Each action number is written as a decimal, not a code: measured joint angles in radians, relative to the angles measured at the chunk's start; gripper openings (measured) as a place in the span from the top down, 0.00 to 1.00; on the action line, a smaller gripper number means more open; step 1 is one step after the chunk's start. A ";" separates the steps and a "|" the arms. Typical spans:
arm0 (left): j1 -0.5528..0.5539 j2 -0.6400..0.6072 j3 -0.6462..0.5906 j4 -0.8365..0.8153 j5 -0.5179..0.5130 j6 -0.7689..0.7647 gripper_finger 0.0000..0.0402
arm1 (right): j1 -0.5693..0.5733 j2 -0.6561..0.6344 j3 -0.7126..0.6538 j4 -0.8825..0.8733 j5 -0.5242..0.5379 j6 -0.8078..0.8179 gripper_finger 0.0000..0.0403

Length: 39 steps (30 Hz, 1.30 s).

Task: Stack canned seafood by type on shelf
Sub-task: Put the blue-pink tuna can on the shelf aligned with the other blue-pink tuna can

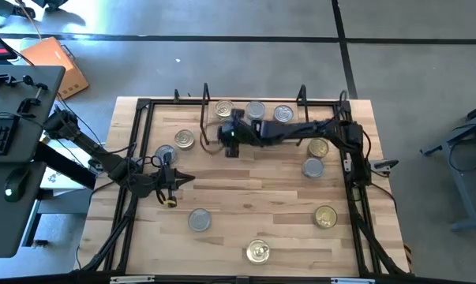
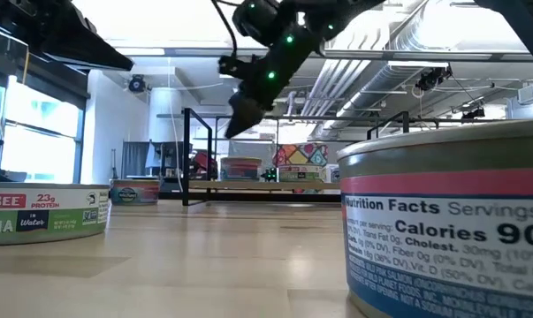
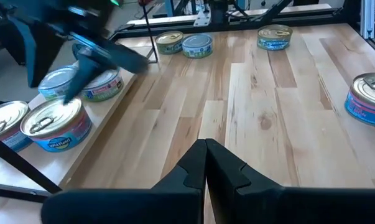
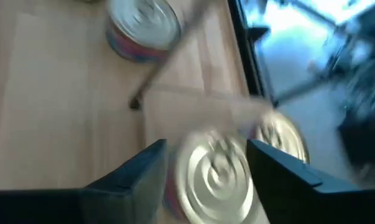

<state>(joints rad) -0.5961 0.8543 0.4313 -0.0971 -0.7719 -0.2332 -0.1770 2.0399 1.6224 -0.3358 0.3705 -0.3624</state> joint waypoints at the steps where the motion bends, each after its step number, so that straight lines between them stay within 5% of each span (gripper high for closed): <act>1: 0.000 0.000 0.000 -0.001 0.000 -0.001 1.00 | -0.015 0.000 0.025 -0.045 -0.004 0.045 0.53; 6: 0.000 0.000 0.000 -0.010 0.000 -0.009 1.00 | -0.082 0.000 0.064 -0.180 -0.069 0.222 0.75; 12: 0.000 0.000 0.000 -0.015 0.000 -0.018 1.00 | -0.107 0.048 0.064 -0.192 -0.159 0.252 0.98; 39: 0.000 0.000 0.000 -0.010 0.000 -0.018 1.00 | -0.081 0.115 0.067 -0.053 -0.222 0.303 1.00</act>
<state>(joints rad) -0.5961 0.8547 0.4309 -0.1066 -0.7723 -0.2512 -0.2579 2.1547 1.6892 -0.3887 0.1486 -0.0593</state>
